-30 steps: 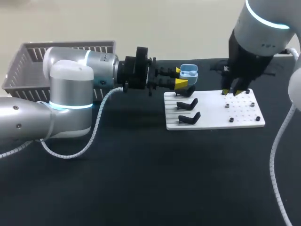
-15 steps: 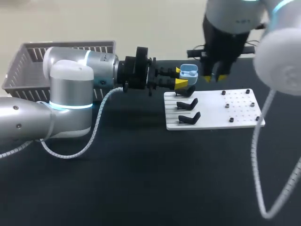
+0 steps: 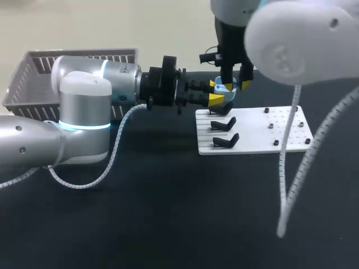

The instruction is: Pick up each earbud case from the left stands, insert the matching earbuds, close the lid, and place the case in the box.

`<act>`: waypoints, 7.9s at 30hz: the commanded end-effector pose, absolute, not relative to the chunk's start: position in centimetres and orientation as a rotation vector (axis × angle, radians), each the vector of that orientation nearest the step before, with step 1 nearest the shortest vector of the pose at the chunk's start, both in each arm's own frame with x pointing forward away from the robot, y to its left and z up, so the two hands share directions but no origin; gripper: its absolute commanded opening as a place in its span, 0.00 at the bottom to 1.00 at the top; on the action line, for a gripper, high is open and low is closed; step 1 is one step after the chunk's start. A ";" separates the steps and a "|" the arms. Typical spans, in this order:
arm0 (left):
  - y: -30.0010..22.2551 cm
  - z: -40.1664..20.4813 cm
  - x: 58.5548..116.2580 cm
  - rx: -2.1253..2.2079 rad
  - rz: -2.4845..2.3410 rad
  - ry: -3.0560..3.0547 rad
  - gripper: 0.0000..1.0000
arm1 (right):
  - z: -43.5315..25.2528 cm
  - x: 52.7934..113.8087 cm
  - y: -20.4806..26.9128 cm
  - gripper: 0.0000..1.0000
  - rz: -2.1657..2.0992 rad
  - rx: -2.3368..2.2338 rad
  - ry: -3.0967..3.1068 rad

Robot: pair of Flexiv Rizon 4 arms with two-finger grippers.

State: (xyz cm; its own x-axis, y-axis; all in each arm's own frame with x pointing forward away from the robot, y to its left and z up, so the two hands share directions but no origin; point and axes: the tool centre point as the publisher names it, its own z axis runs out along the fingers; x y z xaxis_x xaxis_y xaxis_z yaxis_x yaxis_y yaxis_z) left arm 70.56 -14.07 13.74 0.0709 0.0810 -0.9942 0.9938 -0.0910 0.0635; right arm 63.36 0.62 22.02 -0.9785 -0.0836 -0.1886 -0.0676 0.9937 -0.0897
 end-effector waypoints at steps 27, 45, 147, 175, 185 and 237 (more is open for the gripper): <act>-14.1 13.7 70.6 1.366 -1.180 1.176 0.00 | 20.8 67.5 2.7 0.00 -0.140 -0.123 3.028; -14.1 13.7 70.6 1.366 -1.180 1.176 0.00 | 19.3 68.6 2.8 0.00 -0.171 -0.114 3.036; -14.1 13.7 70.6 1.366 -1.180 1.176 0.00 | 21.7 72.5 -1.2 1.00 -0.120 0.348 2.722; -14.1 13.7 70.6 1.366 -1.180 1.176 0.00 | 16.5 75.1 -4.0 1.00 -0.180 0.403 2.869; -14.1 13.7 70.6 1.366 -1.180 1.176 0.00 | 16.1 72.9 -4.3 1.00 -0.169 0.357 2.920; 3.2 20.2 72.2 0.990 -0.489 1.590 0.00 | 26.8 59.8 -6.7 1.00 0.389 -0.182 2.583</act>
State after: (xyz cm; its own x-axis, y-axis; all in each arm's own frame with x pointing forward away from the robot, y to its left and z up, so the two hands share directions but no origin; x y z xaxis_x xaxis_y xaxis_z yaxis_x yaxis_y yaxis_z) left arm 74.42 -1.45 19.20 0.0184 0.3001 -0.9537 0.9581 0.2675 0.1027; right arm 60.04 -6.60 26.97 -0.8879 -0.0769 -0.4537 -0.2045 0.9491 0.2395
